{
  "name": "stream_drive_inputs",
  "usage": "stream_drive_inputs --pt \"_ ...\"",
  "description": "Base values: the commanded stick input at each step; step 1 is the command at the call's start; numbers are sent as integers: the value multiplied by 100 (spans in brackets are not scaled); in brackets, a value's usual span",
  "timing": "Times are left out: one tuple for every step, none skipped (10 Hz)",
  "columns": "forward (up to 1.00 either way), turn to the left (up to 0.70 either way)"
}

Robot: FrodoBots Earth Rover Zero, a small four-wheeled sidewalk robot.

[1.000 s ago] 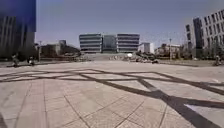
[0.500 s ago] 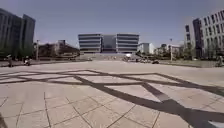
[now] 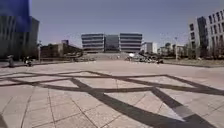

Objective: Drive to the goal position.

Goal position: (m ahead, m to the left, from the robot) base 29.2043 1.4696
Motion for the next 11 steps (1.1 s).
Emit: stream_drive_inputs --pt "100 0" --pt "100 0" --pt "100 0" --pt "100 0" --pt "100 0" --pt "100 0" --pt "100 0" --pt "100 0" --pt "100 0" --pt "100 0" --pt "100 0"
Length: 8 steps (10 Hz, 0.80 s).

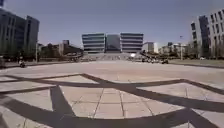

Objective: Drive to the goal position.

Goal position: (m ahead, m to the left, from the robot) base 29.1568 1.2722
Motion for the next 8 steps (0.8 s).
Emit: stream_drive_inputs --pt "100 0" --pt "100 0" --pt "100 0" --pt "100 0" --pt "100 0" --pt "100 0" --pt "100 0" --pt "100 0"
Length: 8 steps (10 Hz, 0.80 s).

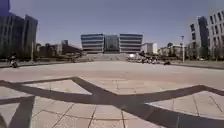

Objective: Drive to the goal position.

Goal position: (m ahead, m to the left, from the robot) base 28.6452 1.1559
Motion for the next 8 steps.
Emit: stream_drive_inputs --pt "100 0" --pt "100 0" --pt "100 0" --pt "100 0" --pt "100 0" --pt "100 0" --pt "100 0" --pt "100 0"
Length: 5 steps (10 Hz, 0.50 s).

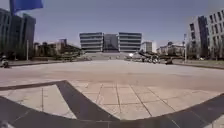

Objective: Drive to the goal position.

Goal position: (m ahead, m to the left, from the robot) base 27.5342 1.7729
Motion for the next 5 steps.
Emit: stream_drive_inputs --pt "100 0" --pt "100 0" --pt "100 0" --pt "100 0" --pt "100 0"
